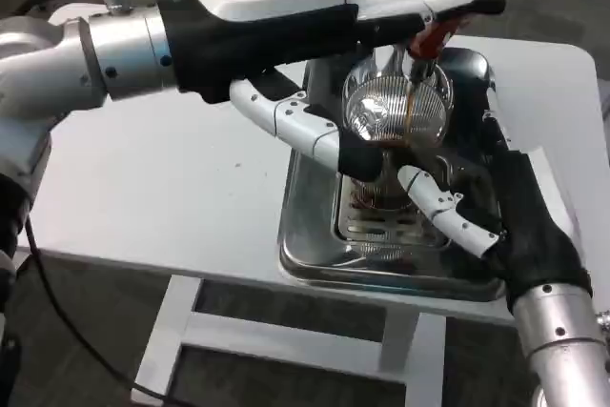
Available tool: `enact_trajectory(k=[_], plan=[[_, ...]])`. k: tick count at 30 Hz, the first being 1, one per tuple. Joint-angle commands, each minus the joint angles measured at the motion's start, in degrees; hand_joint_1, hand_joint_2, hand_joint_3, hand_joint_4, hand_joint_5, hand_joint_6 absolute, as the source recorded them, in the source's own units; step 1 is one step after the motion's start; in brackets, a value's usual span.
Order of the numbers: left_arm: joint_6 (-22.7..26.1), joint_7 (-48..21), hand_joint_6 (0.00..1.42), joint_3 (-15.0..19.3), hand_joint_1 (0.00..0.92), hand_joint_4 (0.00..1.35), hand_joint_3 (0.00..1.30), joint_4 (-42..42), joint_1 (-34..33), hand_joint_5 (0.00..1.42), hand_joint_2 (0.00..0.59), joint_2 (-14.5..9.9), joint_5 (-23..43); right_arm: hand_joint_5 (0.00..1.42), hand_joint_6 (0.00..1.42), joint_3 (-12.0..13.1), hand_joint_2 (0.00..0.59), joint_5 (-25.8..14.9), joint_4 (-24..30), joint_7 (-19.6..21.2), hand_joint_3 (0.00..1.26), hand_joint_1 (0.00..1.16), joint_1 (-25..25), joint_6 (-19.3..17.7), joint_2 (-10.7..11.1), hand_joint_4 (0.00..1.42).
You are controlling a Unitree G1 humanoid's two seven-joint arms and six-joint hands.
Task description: Grasp the cup under the faucet to collect the drink, then remove the cup.
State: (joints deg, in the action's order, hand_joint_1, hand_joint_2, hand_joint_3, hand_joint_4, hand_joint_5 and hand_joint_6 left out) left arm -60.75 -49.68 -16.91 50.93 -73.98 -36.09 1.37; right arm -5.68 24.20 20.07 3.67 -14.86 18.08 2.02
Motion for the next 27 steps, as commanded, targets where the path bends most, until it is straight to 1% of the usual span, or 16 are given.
enact_trajectory(k=[1,9,27], plan=[[1.6,-5.6,0.27,-3.9,0.000,0.00,0.07,1.6,4.4,0.00,0.030,-1.2,-6.1,0.00,0.00,0.2,0.290,-1.0,-0.7,0.9,0.00,0.54,-0.2,-1.2,-0.5,0.00],[1.6,-5.7,0.27,-3.9,0.000,0.00,0.07,1.5,4.4,0.00,0.030,-1.2,-6.1,0.00,0.00,0.1,0.295,-1.7,-1.6,0.9,0.00,0.53,-2.0,-1.2,-0.6,0.00],[1.5,-5.6,0.27,-4.0,0.000,0.00,0.07,2.0,4.2,0.00,0.030,-1.2,-6.4,0.00,0.00,0.5,0.299,-2.0,-3.0,1.1,0.00,0.52,-3.4,-1.4,-0.6,0.00]])
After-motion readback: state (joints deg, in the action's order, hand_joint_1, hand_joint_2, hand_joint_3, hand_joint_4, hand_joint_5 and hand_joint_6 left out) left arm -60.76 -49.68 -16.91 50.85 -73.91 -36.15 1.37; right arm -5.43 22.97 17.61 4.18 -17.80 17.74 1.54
